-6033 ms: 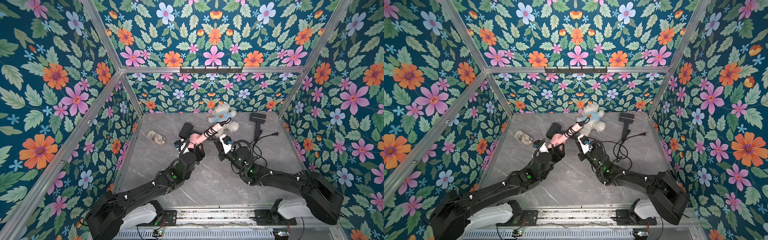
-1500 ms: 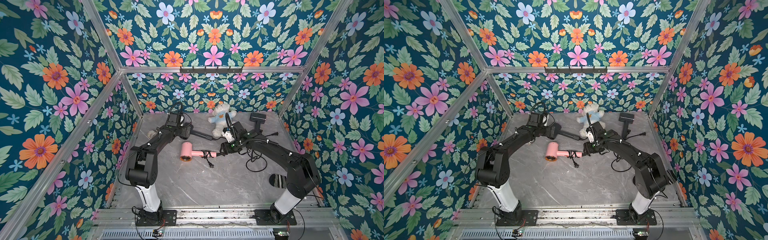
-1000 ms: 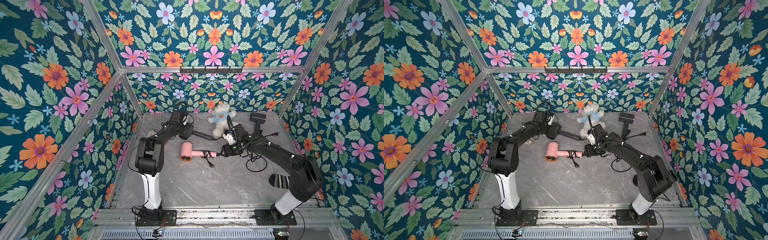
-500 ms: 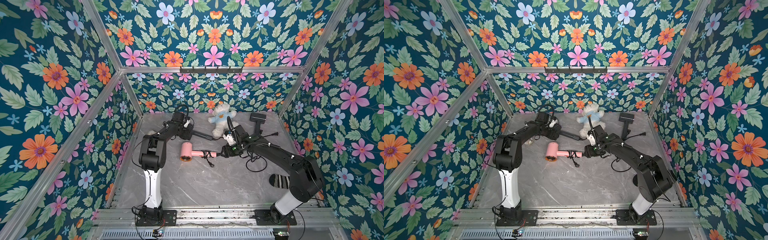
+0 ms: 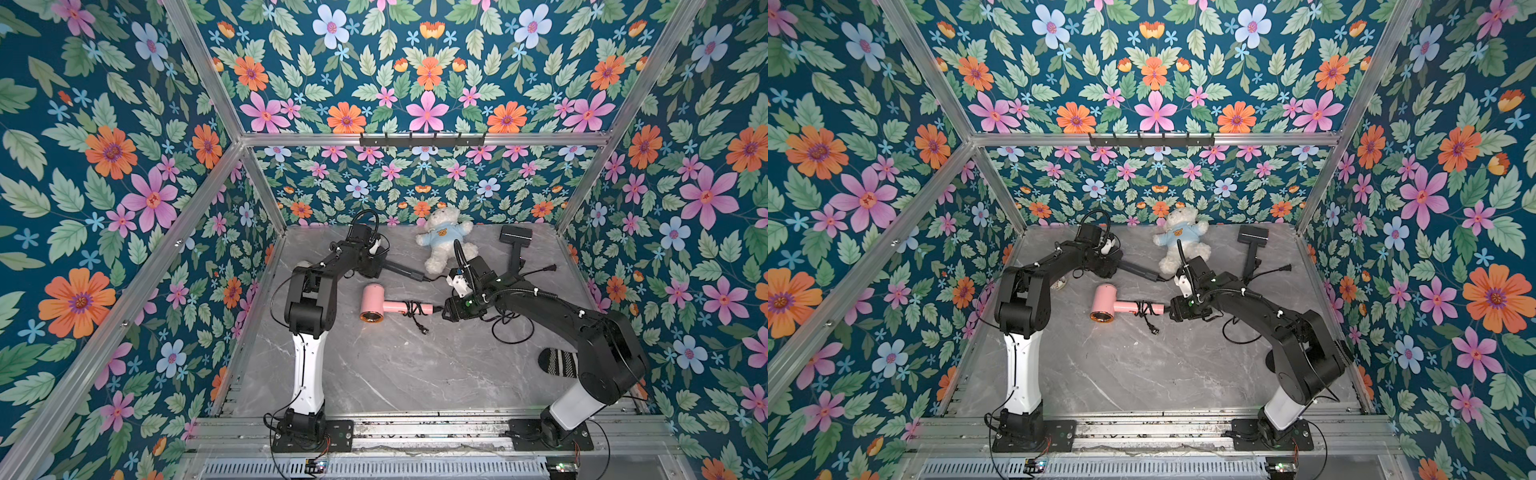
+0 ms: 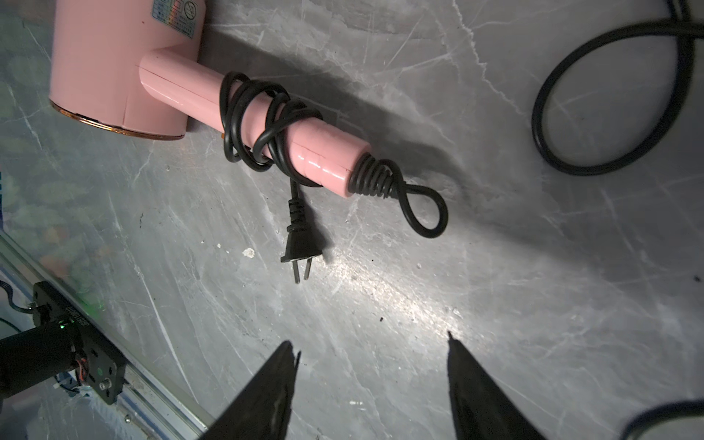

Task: Wrap the cord around the hair dryer
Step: Pick up the hair dryer from the center of the board.

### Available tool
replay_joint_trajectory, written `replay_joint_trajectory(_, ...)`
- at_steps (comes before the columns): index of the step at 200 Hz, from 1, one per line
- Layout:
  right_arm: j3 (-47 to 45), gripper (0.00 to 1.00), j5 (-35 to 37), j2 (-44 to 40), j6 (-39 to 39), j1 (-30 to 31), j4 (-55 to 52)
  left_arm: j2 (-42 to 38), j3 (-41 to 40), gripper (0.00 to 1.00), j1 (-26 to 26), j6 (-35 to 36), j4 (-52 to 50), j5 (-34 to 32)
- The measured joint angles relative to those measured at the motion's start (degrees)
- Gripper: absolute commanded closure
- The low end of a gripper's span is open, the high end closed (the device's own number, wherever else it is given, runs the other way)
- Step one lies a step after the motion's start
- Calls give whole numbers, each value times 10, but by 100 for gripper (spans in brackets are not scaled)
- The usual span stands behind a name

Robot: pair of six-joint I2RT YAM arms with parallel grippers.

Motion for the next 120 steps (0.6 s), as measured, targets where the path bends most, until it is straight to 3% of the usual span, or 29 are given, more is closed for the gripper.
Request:
replay_joint_trajectory(50,-2,37,5,-20,0,-12,-1,-24,0,66,0,-12,-15,-18)
replay_joint_trajectory(101,-20,37,15,-97,-9,-96,-8,-119,-7,93,-1,-35,-17,3)
replay_joint_trajectory(120,-28,45,13,-121,-27,-122,-11,-162,-20,100,-1,-51,-17,15)
